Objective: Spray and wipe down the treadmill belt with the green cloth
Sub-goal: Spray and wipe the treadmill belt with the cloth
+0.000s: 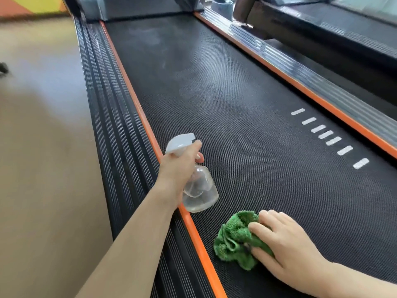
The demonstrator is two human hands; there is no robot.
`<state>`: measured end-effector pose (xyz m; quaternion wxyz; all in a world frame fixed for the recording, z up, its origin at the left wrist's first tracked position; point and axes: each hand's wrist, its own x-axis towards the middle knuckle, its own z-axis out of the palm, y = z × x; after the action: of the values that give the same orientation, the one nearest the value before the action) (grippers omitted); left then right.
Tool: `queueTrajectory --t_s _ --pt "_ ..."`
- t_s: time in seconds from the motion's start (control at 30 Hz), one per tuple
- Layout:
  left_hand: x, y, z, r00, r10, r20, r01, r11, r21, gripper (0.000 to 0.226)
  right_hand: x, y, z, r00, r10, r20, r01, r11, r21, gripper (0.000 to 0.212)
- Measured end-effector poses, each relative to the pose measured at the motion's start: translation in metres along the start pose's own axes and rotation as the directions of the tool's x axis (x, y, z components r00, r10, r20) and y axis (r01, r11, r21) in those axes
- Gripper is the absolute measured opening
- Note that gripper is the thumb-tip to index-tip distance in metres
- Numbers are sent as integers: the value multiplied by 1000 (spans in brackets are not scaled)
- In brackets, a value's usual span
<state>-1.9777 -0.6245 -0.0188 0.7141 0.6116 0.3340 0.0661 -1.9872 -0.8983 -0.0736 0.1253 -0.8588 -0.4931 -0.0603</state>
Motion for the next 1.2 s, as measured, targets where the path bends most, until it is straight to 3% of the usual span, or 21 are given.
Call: queueTrajectory --t_s 0.33,0.47,0.67,0.8,0.97,1.07,1.2 --pt "9 2 5 998 41 -45 -45 994 -97 30 0 2 3 1000 -11 -22 11 1000 -9 32" --pt "10 0 4 996 45 -78 -50 997 -59 35 3 3 0 999 -41 12 42 999 -23 31" --pt "10 7 -10 984 96 -149 -116 985 -130 18 87 24 13 990 -140 22 141 989 -46 29" --pt "17 8 -26 963 205 -175 -225 969 -104 28 199 56 45 998 -20 -59 19 1000 -19 38" --pt "21 -3 -28 933 277 -230 -300 951 -70 25 298 84 67 975 211 -76 -214 976 -37 35" --pt "14 -7 -25 919 326 -222 -341 939 -33 22 288 79 63 968 236 -87 -239 971 -32 36" --pt "14 -8 -24 912 350 -214 -368 928 -49 19 175 55 42 997 52 -61 -49 998 39 32"
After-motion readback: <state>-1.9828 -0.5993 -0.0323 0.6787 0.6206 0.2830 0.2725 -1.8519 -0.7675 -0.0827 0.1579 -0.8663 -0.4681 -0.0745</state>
